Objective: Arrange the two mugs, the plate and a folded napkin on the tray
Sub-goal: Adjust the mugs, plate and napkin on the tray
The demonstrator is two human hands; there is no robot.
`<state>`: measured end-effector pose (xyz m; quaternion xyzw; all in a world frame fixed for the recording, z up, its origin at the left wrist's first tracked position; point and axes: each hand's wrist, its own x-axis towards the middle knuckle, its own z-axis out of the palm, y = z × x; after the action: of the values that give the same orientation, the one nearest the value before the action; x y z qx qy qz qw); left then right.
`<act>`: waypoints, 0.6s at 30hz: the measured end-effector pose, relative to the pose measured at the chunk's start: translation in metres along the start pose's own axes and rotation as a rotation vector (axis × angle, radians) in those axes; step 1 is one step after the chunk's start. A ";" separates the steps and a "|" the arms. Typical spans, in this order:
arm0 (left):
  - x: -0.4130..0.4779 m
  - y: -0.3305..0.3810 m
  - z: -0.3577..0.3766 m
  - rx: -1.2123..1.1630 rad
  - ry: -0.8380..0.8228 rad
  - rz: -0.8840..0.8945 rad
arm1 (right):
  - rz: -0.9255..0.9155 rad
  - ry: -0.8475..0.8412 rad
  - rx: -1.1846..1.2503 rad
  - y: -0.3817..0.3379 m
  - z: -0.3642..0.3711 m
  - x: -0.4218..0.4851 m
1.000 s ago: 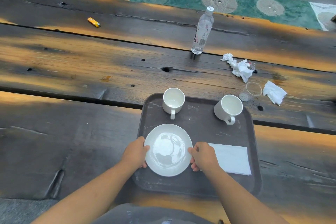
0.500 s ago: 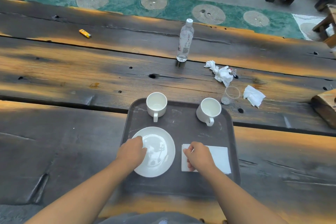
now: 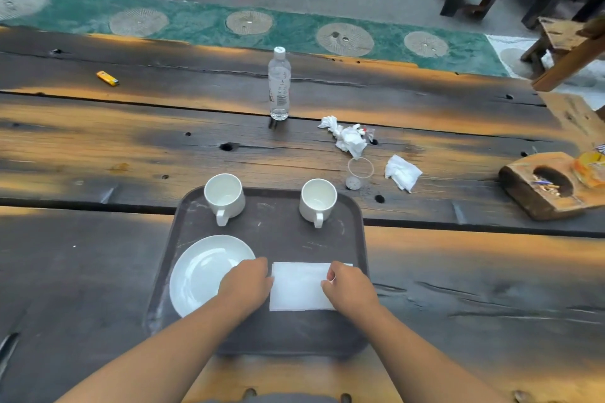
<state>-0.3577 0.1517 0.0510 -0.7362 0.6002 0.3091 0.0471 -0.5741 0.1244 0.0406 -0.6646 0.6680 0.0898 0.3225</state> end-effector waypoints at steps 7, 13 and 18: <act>-0.001 0.028 0.023 -0.014 -0.002 0.043 | -0.142 -0.012 -0.011 0.031 0.001 -0.004; -0.007 0.030 0.044 -0.042 -0.001 0.113 | -0.248 -0.050 -0.070 0.042 0.010 -0.010; -0.012 0.025 0.055 -0.009 -0.015 0.159 | -0.286 -0.058 -0.088 0.045 0.019 -0.012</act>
<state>-0.4035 0.1791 0.0203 -0.6839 0.6552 0.3201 0.0238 -0.6114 0.1494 0.0184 -0.7636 0.5523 0.0915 0.3217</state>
